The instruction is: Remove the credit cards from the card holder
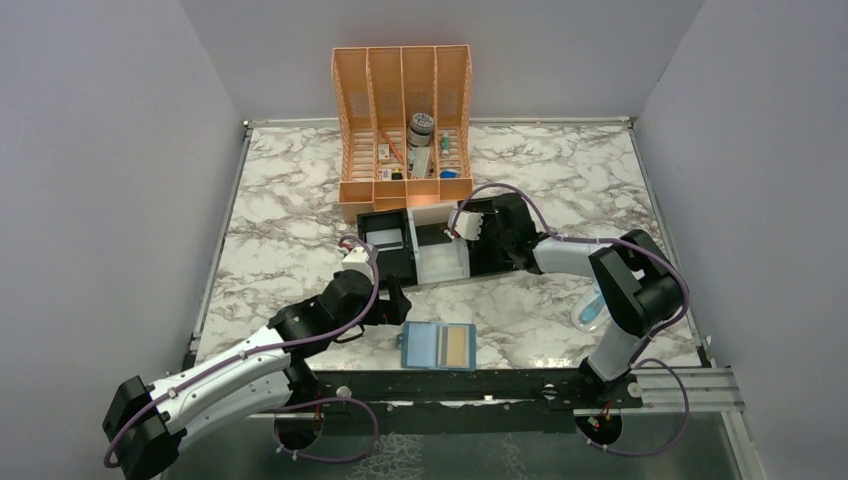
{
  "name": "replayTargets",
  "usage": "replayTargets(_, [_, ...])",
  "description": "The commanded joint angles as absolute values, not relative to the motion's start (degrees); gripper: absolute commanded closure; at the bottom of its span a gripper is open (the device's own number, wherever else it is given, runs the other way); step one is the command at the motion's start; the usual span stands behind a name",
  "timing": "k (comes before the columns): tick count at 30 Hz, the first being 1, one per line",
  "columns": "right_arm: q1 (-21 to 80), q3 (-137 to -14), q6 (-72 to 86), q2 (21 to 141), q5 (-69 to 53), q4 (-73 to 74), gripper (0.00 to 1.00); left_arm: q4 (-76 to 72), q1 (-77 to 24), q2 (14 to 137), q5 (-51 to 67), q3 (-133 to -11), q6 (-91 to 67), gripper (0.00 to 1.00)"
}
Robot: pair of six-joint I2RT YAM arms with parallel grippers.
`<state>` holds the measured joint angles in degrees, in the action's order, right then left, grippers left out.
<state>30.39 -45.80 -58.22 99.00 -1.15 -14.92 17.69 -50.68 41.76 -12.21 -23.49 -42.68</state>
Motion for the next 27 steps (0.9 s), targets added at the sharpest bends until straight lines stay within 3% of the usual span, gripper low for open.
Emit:
replayTargets(1, [30.32,-47.03,-57.91,98.87,-3.33,-12.68,0.62,17.72,-50.45,41.69,-11.78,-24.32,-41.84,0.01])
replayTargets(14, [29.88,-47.31,-56.09,95.36,-6.45,-10.96,0.40,17.74,-50.48,40.22,-10.49,-23.25,-43.01,0.01])
replayTargets(21, [29.69,-45.92,-53.84,90.18,-7.99,-11.69,0.36,17.40,-50.45,39.51,-10.09,-22.89,-44.01,0.01])
replayTargets(27, [29.71,-43.39,-39.12,78.86,-10.56,-15.78,0.35,16.62,-50.51,39.83,-8.45,-22.48,-44.86,0.01])
